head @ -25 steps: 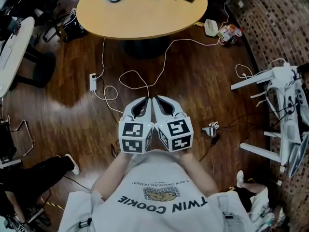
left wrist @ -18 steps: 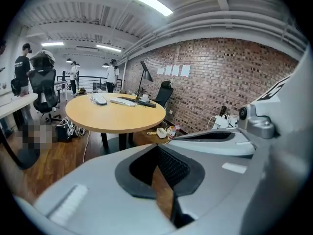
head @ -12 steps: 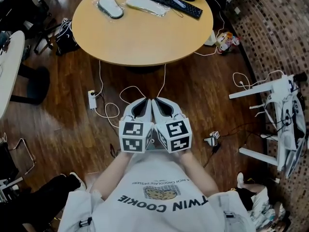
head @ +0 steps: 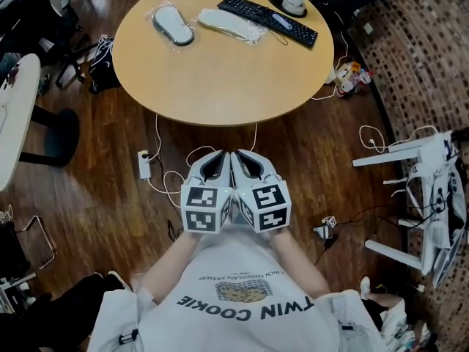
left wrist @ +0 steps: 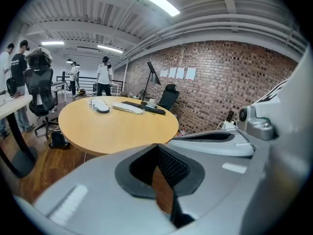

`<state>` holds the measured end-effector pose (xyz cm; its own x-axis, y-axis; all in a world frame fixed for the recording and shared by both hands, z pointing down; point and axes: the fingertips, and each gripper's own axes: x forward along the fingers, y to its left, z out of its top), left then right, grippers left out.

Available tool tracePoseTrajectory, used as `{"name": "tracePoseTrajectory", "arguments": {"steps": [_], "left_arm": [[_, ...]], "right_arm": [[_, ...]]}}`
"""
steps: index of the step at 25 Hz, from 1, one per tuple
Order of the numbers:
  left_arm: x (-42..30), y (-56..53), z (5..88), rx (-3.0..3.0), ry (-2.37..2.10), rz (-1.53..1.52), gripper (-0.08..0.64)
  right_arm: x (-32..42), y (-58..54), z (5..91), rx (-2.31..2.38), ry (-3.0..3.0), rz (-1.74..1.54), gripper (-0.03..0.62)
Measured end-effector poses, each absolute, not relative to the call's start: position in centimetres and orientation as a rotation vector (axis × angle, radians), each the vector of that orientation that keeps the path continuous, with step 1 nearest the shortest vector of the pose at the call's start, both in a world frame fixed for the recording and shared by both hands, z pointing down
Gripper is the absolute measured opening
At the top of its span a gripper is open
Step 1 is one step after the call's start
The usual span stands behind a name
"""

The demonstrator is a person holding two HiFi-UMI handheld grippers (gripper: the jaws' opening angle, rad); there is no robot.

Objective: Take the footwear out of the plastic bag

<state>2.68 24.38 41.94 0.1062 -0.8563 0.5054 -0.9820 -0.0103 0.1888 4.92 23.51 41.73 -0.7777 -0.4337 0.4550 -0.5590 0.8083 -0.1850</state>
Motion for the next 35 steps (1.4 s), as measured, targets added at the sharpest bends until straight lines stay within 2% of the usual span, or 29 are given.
{"name": "tracePoseTrajectory", "arguments": {"steps": [17, 28, 35], "left_arm": [[-0.6, 5.7, 40.9, 1.866, -1.826, 0.368, 0.006], [-3.4, 0.1, 39.7, 1.866, -1.878, 0.480, 0.006], [-8.1, -3.8, 38.9, 1.889, -1.875, 0.581, 0.006]], "right_arm": [[1.6, 4.7, 41.1, 0.652, -2.642, 0.484, 0.002], [0.5, -1.1, 40.8, 0.637, -2.686, 0.517, 0.002], [-1.8, -4.9, 40.6, 0.688, -2.671, 0.533, 0.002]]}}
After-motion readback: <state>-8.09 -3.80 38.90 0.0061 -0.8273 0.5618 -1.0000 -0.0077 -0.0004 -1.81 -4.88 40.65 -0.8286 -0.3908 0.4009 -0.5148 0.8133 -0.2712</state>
